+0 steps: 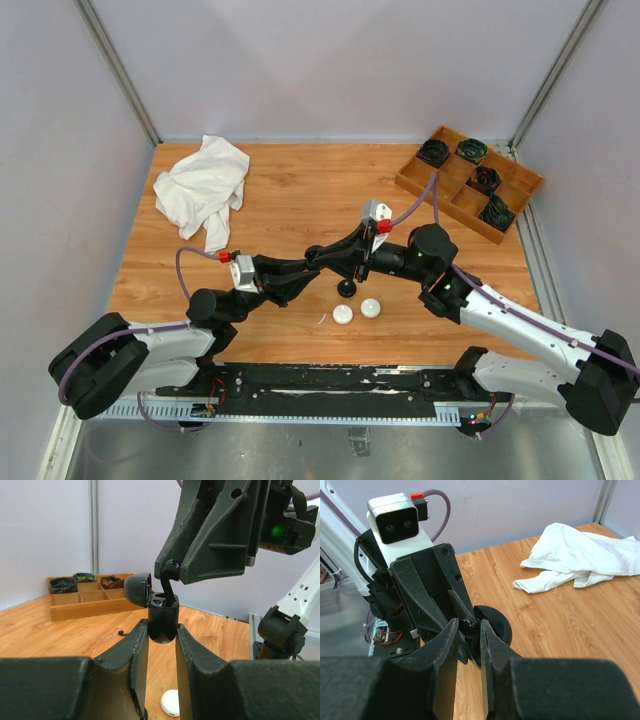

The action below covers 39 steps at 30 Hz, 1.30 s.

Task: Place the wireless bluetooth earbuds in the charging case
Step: Place the earbud in the charging case.

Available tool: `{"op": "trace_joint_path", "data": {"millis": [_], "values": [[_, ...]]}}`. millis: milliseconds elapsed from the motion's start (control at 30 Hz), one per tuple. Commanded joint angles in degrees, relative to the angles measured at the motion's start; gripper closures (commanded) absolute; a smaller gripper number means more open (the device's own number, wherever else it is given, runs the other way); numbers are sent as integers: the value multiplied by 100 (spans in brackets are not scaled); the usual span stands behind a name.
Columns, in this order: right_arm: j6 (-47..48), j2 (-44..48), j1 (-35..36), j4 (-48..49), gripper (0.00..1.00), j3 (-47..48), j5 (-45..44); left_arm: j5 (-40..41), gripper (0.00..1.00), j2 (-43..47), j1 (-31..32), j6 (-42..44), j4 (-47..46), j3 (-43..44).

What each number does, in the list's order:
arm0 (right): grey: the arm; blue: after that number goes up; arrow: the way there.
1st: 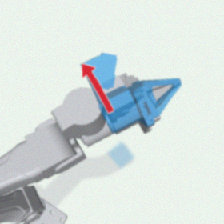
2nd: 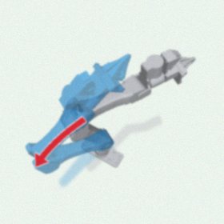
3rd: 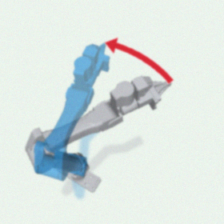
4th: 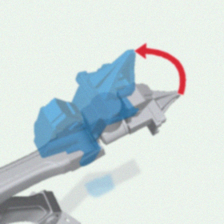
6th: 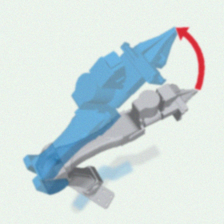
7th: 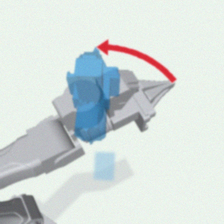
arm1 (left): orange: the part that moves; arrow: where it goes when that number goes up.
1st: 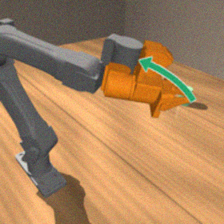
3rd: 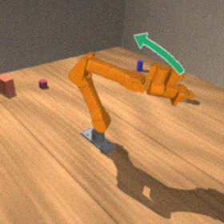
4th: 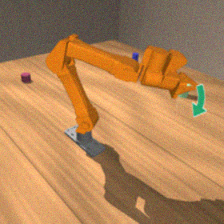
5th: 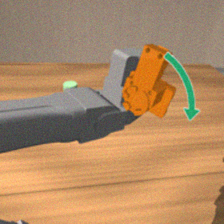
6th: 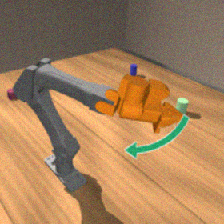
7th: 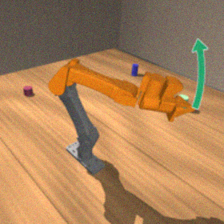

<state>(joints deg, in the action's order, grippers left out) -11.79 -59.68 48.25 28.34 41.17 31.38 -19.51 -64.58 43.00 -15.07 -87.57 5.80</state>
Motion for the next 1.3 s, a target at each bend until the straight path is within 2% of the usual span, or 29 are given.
{"op": "trace_joint_path", "data": {"millis": [0, 267, 600, 767, 967, 1067, 1267], "values": [[-65, -26, 96, 287, 80, -195, 173, 222, 100, 146, 33, -146, -1352, 182], [-92, 10, 89, 451, 79, -342, 19, 214, 100, 321, 33, -266, -1366, 167], [-140, -71, 88, 409, 73, -316, 167, 156, 100, 443, 33, -259, -1368, 174], [-32, 20, 91, 326, 62, -305, 109, 138, 100, 437, 33, -157, -1367, 131], [477, 467, 86, -325, 50, -136, -188, 278, 100, 416, 33, 121, -1272, -15], [661, 675, 92, -512, 40, -146, -468, 277, 100, 411, 33, 232, -1163, -18], [702, 737, 93, -519, 28, -113, -603, 252, 100, 385, 33, 353, -1040, 24]]}}
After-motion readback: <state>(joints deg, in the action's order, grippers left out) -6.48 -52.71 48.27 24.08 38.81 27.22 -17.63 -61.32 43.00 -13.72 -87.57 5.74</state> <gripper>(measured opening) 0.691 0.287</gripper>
